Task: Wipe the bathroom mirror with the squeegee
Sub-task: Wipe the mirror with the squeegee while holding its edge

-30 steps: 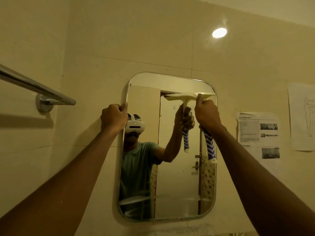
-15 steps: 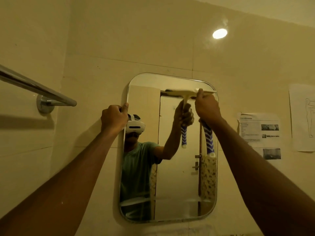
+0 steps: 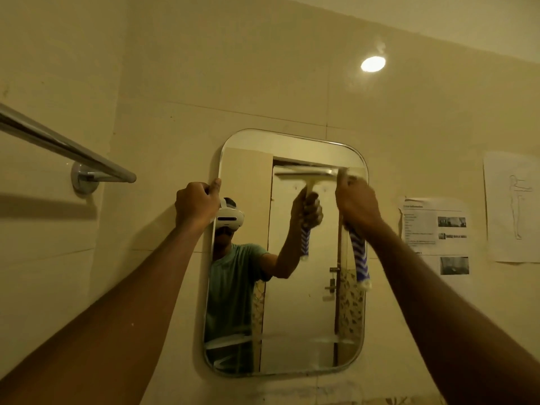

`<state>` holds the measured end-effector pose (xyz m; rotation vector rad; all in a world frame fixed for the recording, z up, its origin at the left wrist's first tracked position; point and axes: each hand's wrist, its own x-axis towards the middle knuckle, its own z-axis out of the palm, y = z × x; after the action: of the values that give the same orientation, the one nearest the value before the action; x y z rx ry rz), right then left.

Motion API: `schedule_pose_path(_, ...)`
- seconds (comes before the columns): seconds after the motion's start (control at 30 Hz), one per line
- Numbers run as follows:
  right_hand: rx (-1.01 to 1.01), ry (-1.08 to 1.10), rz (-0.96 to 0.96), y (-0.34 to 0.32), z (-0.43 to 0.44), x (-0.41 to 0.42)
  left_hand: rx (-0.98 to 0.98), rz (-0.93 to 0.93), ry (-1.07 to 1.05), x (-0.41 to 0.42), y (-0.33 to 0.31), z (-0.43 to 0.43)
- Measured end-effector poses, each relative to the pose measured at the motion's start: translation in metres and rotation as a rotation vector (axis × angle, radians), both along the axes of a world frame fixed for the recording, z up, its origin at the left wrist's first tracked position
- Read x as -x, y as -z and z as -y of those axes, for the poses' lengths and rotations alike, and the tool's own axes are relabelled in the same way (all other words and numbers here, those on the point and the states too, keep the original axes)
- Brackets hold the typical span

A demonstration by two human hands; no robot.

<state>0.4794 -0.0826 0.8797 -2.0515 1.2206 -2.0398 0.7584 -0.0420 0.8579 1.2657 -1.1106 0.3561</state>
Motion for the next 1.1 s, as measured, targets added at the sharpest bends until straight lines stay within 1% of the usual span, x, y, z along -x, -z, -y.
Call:
schedule_pose_path(0.03, 0.030, 0.017, 0.004, -0.019, -0.001, 0.000, 0.000, -0.003, 0.015, 0.000, 0.000, 0.000)
schedule_pose_path(0.1, 0.026, 0.064, -0.022, -0.042, 0.002, -0.005, 0.000, -0.009, 0.033, 0.000, 0.000, 0.000)
schedule_pose_path(0.17, 0.015, 0.075, -0.047, -0.039, 0.008, -0.009, 0.012, -0.007, 0.013, -0.001, -0.001, 0.000)
schedule_pose_path(0.23, -0.005, -0.013, 0.006, -0.008, 0.010, -0.012, 0.029, -0.004, -0.005, 0.000, 0.000, 0.001)
schedule_pose_path(0.3, -0.062, -0.089, 0.049, 0.041, 0.012, -0.014, 0.045, 0.000, -0.011, 0.000, 0.003, 0.002)
schedule_pose_path(0.33, -0.099, -0.092, 0.065, 0.069, 0.013, -0.014, 0.049, 0.002, -0.014, 0.001, 0.005, 0.003)
schedule_pose_path(0.47, -0.164, -0.023, 0.066, 0.160, 0.009, -0.020, 0.072, -0.005, -0.033, 0.000, 0.014, 0.005)
schedule_pose_path(0.6, -0.253, 0.062, 0.051, 0.196, -0.006, -0.028, 0.075, -0.027, -0.019, 0.000, 0.035, 0.004)
schedule_pose_path(0.73, -0.360, 0.022, 0.039, 0.194, -0.019, -0.025, 0.045, -0.002, -0.012, -0.001, 0.059, 0.001)
schedule_pose_path(0.83, -0.401, -0.072, 0.148, 0.163, -0.025, -0.018, 0.027, -0.005, 0.000, -0.003, 0.070, -0.001)
schedule_pose_path(0.9, -0.347, -0.101, 0.181, 0.134, -0.027, -0.014, 0.018, -0.015, 0.011, -0.004, 0.074, -0.002)
schedule_pose_path(0.97, -0.275, -0.130, 0.173, 0.114, -0.029, -0.012, 0.006, -0.032, 0.036, -0.005, 0.073, -0.002)
schedule_pose_path(1.03, -0.219, -0.180, 0.132, 0.110, -0.029, -0.009, -0.009, -0.051, 0.056, -0.006, 0.072, -0.003)
schedule_pose_path(1.1, -0.184, -0.243, 0.080, 0.120, -0.026, -0.006, -0.016, -0.059, 0.059, -0.006, 0.073, -0.003)
